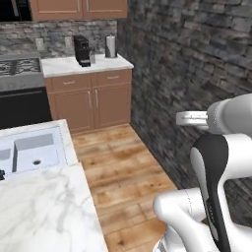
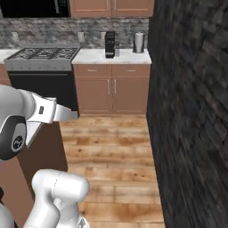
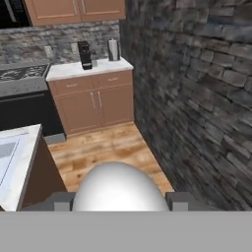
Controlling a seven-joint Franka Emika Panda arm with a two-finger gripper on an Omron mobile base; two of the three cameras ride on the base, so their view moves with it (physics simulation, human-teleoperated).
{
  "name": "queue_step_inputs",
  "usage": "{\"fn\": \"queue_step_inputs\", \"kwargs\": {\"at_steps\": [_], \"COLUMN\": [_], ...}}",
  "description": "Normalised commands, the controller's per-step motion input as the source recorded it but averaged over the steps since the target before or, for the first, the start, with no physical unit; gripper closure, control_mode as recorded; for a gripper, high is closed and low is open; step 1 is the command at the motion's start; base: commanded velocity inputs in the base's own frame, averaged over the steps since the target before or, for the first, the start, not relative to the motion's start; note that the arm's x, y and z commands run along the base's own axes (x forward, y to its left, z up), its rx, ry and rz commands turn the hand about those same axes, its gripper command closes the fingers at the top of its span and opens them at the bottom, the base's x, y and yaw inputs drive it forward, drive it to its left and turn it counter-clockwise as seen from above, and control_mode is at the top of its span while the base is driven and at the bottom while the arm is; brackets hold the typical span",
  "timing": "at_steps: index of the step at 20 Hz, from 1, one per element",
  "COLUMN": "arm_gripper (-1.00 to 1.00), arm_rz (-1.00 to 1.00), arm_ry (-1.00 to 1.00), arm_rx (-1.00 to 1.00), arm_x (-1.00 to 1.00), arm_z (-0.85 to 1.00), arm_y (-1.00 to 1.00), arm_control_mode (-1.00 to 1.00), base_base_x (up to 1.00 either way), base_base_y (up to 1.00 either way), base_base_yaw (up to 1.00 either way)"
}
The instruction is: Pick the egg and butter from the fridge and place them by the bowl for mixing.
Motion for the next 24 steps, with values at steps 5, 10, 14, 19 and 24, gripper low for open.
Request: {"fn": "queue_step_inputs", "kwargs": {"at_steps": [5,10,14,19,24], "arm_gripper": [1.0,1.0,1.0,1.0,1.0], "arm_rz": [0.0,0.0,0.0,0.0,0.0], "arm_ry": [0.0,0.0,0.0,0.0,0.0], "arm_rx": [0.0,0.0,0.0,0.0,0.0], "arm_x": [0.0,0.0,0.0,0.0,0.0], "arm_z": [0.0,0.0,0.0,0.0,0.0], "arm_y": [0.0,0.0,0.0,0.0,0.0], "arm_control_mode": [1.0,1.0,1.0,1.0,1.0], "base_base_x": [0.67,0.71,0.74,0.73,0.73], "base_base_y": [-0.12,-0.14,-0.17,-0.18,-0.18], "base_base_yaw": [0.22,0.17,0.1,0.09,0.08]}}
